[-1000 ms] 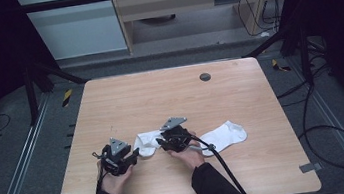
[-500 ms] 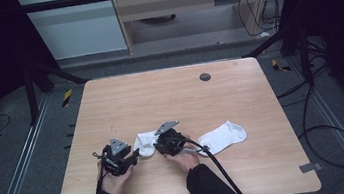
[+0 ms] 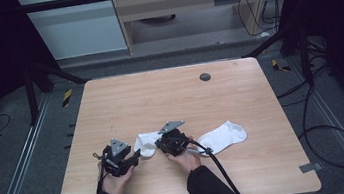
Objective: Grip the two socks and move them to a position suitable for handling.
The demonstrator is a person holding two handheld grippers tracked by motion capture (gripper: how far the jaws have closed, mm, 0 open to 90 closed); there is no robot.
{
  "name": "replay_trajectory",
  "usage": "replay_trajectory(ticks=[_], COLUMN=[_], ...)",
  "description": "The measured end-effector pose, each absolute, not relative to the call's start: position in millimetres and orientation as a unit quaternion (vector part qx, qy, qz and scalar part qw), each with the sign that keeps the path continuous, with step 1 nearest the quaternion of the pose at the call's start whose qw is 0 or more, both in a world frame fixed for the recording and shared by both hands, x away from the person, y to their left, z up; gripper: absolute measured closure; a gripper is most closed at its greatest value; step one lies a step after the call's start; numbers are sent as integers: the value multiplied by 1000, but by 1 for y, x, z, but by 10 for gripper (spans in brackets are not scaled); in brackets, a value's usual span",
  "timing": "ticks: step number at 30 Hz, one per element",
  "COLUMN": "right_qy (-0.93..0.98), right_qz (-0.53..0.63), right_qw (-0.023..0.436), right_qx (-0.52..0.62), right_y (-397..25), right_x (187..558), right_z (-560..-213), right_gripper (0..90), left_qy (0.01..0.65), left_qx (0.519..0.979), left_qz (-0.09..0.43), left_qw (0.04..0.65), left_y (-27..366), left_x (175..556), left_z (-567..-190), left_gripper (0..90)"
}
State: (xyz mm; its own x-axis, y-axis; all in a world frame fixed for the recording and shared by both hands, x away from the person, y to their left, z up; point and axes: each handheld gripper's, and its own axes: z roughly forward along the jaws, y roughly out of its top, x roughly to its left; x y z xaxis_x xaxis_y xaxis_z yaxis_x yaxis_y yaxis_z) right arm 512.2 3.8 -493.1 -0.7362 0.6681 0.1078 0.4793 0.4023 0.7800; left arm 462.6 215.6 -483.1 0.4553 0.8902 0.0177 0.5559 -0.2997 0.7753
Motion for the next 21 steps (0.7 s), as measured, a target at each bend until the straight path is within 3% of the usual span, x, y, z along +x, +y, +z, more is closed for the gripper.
replay_trajectory(ticks=[21], right_qy=[823], right_qz=[437], right_qw=[117], right_qx=[344], right_y=[4], right_x=[505], right_z=[-487], right_gripper=[849], left_qy=[466], left_qx=[771], left_qz=[228], left_qw=[370], left_y=[207], left_x=[465], left_z=[-488], left_gripper=[501])
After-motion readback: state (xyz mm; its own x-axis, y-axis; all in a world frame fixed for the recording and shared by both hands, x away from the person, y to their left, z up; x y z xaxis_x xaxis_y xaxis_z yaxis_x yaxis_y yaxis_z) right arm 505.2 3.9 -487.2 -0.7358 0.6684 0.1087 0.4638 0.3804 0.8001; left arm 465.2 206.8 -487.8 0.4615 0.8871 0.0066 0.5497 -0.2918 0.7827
